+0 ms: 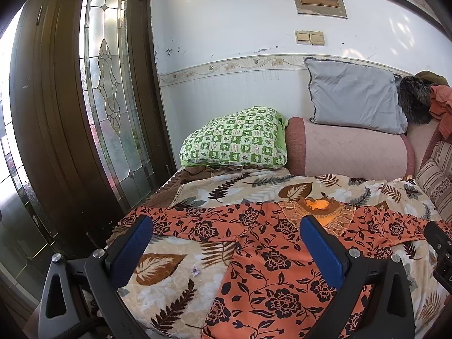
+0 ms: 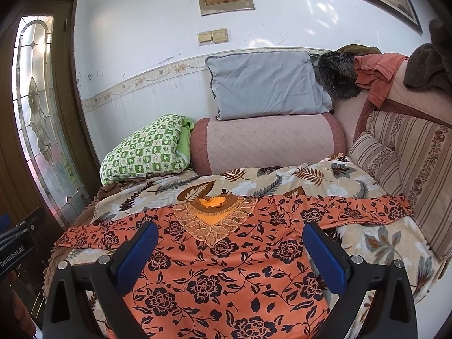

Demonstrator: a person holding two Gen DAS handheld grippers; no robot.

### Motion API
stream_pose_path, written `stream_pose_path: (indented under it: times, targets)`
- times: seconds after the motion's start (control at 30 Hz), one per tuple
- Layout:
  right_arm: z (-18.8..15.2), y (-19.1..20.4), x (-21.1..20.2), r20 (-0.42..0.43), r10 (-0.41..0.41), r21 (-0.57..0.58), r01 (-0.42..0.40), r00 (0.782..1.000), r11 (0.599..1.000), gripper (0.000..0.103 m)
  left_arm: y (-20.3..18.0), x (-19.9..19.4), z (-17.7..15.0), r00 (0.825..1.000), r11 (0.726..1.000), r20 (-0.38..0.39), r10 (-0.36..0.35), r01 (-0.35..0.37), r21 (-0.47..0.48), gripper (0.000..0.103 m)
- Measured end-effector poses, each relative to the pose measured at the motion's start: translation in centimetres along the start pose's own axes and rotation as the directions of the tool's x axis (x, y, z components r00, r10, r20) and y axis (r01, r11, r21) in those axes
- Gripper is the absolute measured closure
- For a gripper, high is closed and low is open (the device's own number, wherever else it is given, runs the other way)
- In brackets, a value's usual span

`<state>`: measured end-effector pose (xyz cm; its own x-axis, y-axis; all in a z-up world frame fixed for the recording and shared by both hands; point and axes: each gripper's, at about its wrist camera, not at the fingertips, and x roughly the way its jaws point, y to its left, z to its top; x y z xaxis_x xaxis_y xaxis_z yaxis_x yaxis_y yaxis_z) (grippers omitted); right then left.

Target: Fold small clothes

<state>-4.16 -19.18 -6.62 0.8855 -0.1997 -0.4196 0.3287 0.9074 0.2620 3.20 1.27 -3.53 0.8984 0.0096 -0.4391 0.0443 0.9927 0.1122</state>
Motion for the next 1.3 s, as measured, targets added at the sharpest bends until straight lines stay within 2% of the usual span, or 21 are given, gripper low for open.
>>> stream_pose_path:
  times: [0.43,1.0,1.2,1.3]
  targets:
    - [-0.4,-0.6,1.4,-0.02,-0.012,0.01,0.012,1.0,1.0,0.0,-1.3,1.6,-0.1,1.0,1.0,-0.029,-0.012,0.012,0.019,0.0]
    - [-1.4,-2.8,5.8,-0.082,-0.037,0.047,0.041,0.996,0.998,0.0,-4.2,5.9,-0.7,0.996,0.998,-0.082,-0.031,0.035,0.056,0.0]
    - [-1.7,-4.3,7.8,-0.105,-0.054,0.067,0.062,0.993,0.996,0.0,-6.2,8.5,-0.7,0.994,0.997,-0.101,-0.043,0.05,0.062,0.0]
    - [-2.0,-6.3,9.3,-0.134,-0.063,0.098,0.077,0.989,0.992,0.0,-7.9,11.2,-1.1,0.991,0.997,-0.125,-0.045,0.052,0.057,0.0]
